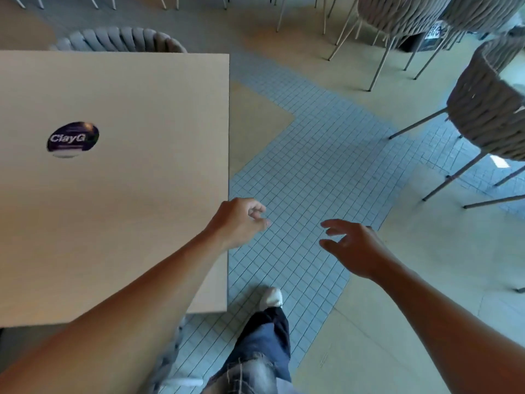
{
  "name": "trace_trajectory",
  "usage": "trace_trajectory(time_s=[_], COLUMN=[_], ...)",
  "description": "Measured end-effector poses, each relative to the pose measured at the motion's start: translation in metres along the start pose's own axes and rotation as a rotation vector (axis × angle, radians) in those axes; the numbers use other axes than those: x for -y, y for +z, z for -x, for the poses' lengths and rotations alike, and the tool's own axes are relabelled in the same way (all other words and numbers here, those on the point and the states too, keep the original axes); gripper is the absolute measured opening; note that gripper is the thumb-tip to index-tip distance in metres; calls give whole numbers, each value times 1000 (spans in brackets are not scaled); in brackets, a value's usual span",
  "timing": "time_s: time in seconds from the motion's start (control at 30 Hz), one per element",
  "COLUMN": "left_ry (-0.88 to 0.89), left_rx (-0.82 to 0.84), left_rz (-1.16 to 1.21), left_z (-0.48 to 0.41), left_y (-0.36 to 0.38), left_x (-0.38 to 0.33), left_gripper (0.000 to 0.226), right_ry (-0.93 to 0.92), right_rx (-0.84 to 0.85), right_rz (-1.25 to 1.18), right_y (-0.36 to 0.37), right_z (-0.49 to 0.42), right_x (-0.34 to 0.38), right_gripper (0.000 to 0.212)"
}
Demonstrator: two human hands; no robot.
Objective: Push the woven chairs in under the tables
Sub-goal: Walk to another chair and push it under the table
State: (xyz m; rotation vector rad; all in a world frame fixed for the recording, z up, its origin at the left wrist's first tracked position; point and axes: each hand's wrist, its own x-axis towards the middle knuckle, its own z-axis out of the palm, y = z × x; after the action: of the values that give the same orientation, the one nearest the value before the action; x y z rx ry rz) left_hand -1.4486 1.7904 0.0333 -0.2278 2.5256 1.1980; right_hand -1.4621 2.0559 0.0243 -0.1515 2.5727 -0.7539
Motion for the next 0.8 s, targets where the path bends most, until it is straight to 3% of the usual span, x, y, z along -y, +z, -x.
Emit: trace_trajectory(time_s=[0.4,0.8], left_ry=[-117,-282], left_rx=[5,-159], left_rz=[94,198], left_z=[-182,-392], left_y=[-34,-75], left_x=[-53,-119], left_gripper=[43,40], right_ry=[-82,-240], right_rx=[85,241], right_rz=[104,185], right_y=[-117,-227], right_z=[-208,-475], right_x=[18,29], right_gripper=[45,48])
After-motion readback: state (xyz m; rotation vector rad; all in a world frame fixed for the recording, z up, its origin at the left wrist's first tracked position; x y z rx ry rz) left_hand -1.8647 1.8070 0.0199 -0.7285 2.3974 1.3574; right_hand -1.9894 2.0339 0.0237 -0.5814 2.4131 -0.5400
